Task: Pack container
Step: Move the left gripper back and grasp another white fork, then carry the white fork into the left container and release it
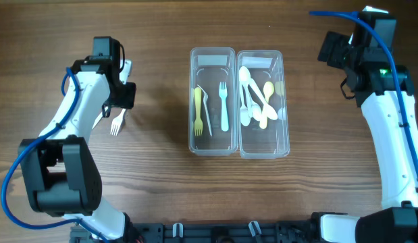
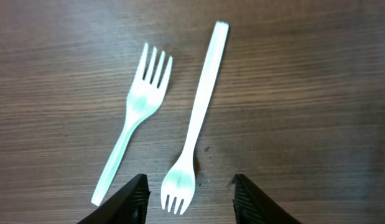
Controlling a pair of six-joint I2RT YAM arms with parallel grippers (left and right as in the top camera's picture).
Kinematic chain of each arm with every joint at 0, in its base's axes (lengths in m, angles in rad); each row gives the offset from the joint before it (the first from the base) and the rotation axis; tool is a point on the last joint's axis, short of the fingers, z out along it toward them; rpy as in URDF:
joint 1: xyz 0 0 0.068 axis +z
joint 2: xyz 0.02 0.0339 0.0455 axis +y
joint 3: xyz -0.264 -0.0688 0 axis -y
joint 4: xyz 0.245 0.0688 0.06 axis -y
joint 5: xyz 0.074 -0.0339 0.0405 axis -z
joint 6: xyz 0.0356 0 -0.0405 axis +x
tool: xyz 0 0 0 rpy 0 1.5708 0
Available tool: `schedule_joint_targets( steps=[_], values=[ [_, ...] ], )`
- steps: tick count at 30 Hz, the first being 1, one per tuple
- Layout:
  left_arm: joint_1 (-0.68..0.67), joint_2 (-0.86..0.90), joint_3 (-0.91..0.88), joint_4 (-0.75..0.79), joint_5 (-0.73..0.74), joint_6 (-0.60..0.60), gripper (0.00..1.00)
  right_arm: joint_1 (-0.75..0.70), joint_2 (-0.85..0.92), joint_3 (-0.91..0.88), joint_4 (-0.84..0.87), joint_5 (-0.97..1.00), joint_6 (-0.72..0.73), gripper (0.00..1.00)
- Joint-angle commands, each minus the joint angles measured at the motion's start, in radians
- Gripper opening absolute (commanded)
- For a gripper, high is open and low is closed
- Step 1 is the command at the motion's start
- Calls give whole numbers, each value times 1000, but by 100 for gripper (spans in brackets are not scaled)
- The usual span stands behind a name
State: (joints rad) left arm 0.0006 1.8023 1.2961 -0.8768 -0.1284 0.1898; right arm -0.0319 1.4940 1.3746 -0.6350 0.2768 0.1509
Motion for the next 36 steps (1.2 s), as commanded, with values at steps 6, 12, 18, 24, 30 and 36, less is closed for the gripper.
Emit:
schedule_joint_targets(
  steps=[6,12,18,24,30,36],
  values=[
    [3,13,-108,90,51,15,50,-1,5,7,2,4,-18,100],
    [3,14,-151,156,50,16,52,-1,5,7,2,4,-18,100],
    [3,18,-177,213,50,42,52,-1,5,7,2,4,-18,100],
    [4,39,-178,244,49,47,52,-1,5,7,2,4,-18,100],
    [5,80,-178,274,48,95,53,-1,5,7,2,4,-18,100],
    [4,155,-178,294,49,95,52,-1,5,7,2,4,-18,100]
  ],
)
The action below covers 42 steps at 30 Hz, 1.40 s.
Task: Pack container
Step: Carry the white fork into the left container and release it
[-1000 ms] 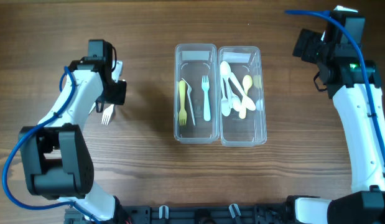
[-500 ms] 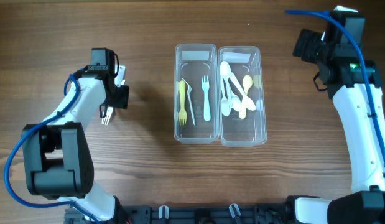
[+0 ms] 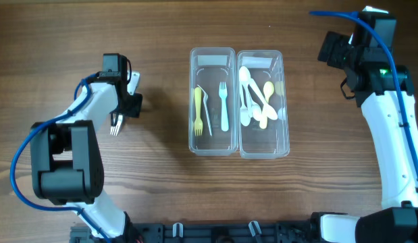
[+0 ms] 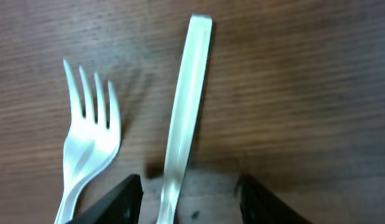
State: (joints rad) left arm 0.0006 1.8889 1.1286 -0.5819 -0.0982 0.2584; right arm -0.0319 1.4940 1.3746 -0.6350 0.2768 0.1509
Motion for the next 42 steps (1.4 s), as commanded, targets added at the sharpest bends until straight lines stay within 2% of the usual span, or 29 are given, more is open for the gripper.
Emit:
schedule_joint_targets(
  steps=[1,2,6,7,11,17,24,31,37,42],
  values=[
    [4,78,-10,-2,19,26,52,-1,5,7,2,4,-18,100],
    [4,85,-10,-4,19,26,51,-1,5,7,2,4,-18,100],
    [4,90,-10,-12,19,25,26,-1,5,7,2,4,-18,100],
    [4,90,-10,-12,19,26,22,-1,5,7,2,4,-18,100],
    [4,90,-10,-15,19,26,18,-1,5,7,2,4,-18,100],
    [3,88,-6,-12,19,25,4,-1,5,7,2,4,-18,100],
    [-5,32,62,-16,20,-35,4,-1,5,7,2,4,-18,100],
    [-74,-99,177,-16,20,-38,4,-1,5,7,2,4,-18,100],
    [-220,-217,278,-12,24,-175,4,-1,5,7,2,4,-18,100],
    [-371,-268,286,35,53,-304,4,-1,5,7,2,4,-18,100]
  ],
)
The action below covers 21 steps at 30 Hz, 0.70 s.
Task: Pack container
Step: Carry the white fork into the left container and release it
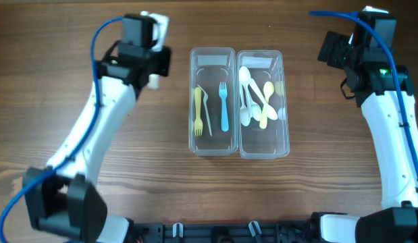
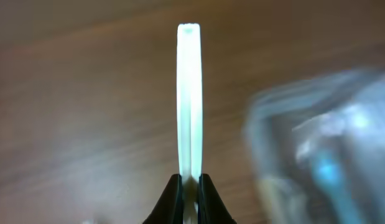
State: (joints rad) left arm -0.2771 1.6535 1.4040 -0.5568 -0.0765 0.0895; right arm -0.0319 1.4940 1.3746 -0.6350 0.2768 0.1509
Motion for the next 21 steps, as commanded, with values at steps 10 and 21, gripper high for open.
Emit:
schedule_joint_targets(
  steps=[10,21],
  values=[
    [-225,50,9,-61,32,-472,4,-1,5,7,2,4,-18,100],
    [-232,204,9,-16,177,-472,4,-1,5,7,2,4,-18,100]
  ],
)
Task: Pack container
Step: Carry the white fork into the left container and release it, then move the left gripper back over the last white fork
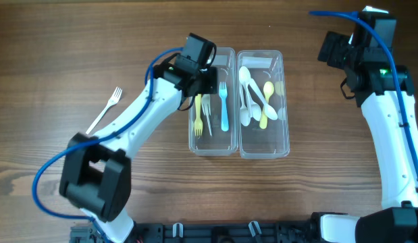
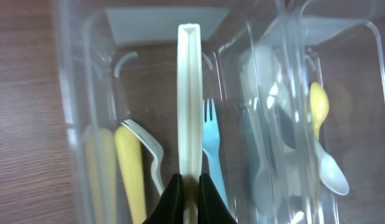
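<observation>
My left gripper (image 1: 203, 84) (image 2: 190, 199) is shut on a white plastic fork (image 2: 190, 99), its handle pointing away in the left wrist view. It hangs over the left clear container (image 1: 192, 145), which holds a yellow fork (image 1: 198, 111), a clear fork (image 1: 208, 115) and a blue fork (image 1: 223, 104). The right clear container (image 1: 284, 142) holds several white and yellow spoons (image 1: 252, 98). A second white fork (image 1: 105, 111) lies on the table at the left. My right gripper (image 1: 328, 47) is up at the far right, its jaws hidden.
The two containers stand side by side in the middle of the wooden table (image 1: 148, 182). The right arm (image 1: 391, 135) runs down the right edge.
My left gripper has moved right with the white fork, from beside the left container's far left corner to over that container. The right arm has not moved.
My left gripper stood open over two white forks on the table at the left, then lower around one fork's handle. Then it was shut on that fork, raised near the left container. Now it holds the fork over that container; one fork stays on the table.
</observation>
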Controlling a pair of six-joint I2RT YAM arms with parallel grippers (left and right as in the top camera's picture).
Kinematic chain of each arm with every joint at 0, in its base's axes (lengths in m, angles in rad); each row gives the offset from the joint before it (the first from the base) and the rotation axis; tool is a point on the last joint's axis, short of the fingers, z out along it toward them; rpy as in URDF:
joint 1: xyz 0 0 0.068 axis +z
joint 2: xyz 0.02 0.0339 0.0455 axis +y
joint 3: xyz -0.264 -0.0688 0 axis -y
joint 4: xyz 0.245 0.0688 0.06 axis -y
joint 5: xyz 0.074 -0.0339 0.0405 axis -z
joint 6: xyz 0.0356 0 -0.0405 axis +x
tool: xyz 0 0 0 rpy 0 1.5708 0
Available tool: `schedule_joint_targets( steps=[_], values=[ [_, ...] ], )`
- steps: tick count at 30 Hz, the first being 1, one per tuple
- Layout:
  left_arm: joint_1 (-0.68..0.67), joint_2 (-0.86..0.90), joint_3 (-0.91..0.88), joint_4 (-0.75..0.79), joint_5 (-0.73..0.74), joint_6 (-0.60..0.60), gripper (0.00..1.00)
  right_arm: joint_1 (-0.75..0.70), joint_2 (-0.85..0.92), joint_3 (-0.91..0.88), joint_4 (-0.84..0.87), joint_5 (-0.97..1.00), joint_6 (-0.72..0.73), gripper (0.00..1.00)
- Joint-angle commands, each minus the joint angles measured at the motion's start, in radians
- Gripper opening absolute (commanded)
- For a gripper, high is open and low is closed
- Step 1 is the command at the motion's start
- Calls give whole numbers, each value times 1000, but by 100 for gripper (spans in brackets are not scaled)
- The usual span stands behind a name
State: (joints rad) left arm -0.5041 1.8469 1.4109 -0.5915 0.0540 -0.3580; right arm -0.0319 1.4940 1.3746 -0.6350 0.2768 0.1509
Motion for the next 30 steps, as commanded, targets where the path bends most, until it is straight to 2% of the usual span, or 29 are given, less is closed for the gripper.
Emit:
schedule_joint_targets(
  steps=[1,2,4,6,8,12,15,16,21,24,27,30],
  values=[
    [-5,10,2,26,47,-24,4,-1,5,7,2,4,-18,100],
    [-5,10,2,32,47,-24,4,-1,5,7,2,4,-18,100],
    [-5,10,2,38,47,-24,55,-1,5,7,2,4,-17,100],
    [-5,10,2,38,47,-24,60,-1,5,7,2,4,-18,100],
    [-5,10,2,43,47,-24,72,-1,5,7,2,4,-18,100],
    [-2,10,2,50,46,-19,76,-1,5,7,2,4,-18,100],
    [8,4,2,48,42,-12,95,-1,5,7,2,4,-18,100],
    [13,-2,2,43,43,-12,98,-1,5,7,2,4,-18,100],
    [67,-60,2,14,31,38,100,-1,5,7,2,4,-18,100],
    [131,-120,2,-57,-18,129,100,-1,5,7,2,4,-18,100],
    [211,-172,2,-154,-135,198,76,-1,5,7,2,4,-18,100],
    [298,-202,2,-235,-209,198,73,-1,5,7,2,4,-18,100]
  ],
)
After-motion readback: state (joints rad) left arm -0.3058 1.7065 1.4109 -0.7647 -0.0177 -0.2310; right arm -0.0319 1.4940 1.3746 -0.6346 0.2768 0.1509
